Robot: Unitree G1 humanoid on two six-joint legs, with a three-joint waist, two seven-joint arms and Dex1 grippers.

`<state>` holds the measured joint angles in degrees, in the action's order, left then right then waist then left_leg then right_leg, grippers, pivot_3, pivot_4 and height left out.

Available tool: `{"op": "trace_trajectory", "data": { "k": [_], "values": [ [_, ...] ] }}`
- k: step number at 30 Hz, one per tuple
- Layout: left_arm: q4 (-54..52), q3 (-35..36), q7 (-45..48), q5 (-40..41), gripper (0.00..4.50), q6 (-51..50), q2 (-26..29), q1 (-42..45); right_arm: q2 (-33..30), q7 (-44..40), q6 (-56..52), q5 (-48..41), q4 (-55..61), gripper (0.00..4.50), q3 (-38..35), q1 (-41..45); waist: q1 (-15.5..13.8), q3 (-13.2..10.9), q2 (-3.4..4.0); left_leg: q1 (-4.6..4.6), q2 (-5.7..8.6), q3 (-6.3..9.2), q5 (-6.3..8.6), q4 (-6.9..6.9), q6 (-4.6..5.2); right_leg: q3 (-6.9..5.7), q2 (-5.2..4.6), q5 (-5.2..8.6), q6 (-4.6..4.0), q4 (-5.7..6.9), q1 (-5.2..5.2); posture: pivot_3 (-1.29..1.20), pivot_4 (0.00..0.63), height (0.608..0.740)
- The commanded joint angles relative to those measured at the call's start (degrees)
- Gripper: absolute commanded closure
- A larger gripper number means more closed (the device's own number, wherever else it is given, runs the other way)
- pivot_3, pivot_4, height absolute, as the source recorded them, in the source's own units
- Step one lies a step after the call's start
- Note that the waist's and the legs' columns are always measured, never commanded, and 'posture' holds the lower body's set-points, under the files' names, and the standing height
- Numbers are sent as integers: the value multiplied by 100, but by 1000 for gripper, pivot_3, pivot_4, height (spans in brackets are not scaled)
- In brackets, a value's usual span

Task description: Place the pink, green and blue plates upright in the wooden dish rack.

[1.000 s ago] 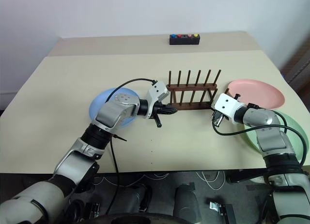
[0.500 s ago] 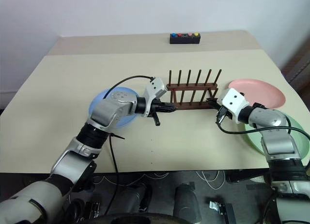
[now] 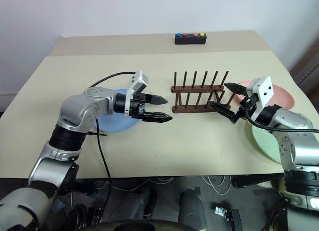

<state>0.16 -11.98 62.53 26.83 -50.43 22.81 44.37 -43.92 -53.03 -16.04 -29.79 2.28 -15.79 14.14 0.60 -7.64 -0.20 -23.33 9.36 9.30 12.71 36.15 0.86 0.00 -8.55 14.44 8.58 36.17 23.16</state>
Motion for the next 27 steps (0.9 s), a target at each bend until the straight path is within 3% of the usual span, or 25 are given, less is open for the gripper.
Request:
{"op": "trace_trajectory", "data": {
  "k": [1, 5, 11, 14, 27],
  "values": [
    [-174, 273, 165, 290, 26, 103, 90, -6, -32, 18, -45, -197, 156, 58, -255, 155, 0, -6, -1, 0, 0, 0, 0, 0, 0, 0, 0, 0, 0, 0, 0, 0, 150, 740],
    [-210, 601, 277, 546, 26, 344, 116, 72, -43, 282, -130, -216, -16, 58, -455, 369, 6, -27, 8, -3, 0, 0, 0, 0, 0, 0, -1, 0, 0, -1, 4, 0, 150, 740],
    [-154, 747, 476, 478, 26, 1192, 264, 21, -292, 906, -142, 504, -590, 58, -371, 669, -12, -29, 8, -4, 0, -1, 0, -1, 0, 0, -2, 0, -1, -4, 5, 0, 150, 740],
    [-151, 864, 515, 428, 26, 1661, 286, -37, -401, 908, -347, 516, -733, 58, -373, 776, -12, -33, 7, -7, 1, -1, 0, -2, 0, 0, -3, 0, -1, -5, 8, 0, 150, 740],
    [-39, 1040, 429, 513, 26, 1940, 275, -48, -1397, 195, -635, 1302, -1859, 58, 225, 1128, -2, -64, 11, -8, 0, -4, 0, -3, 0, 0, -3, 0, -1, -4, 9, 0, 150, 740]
  ]
}}
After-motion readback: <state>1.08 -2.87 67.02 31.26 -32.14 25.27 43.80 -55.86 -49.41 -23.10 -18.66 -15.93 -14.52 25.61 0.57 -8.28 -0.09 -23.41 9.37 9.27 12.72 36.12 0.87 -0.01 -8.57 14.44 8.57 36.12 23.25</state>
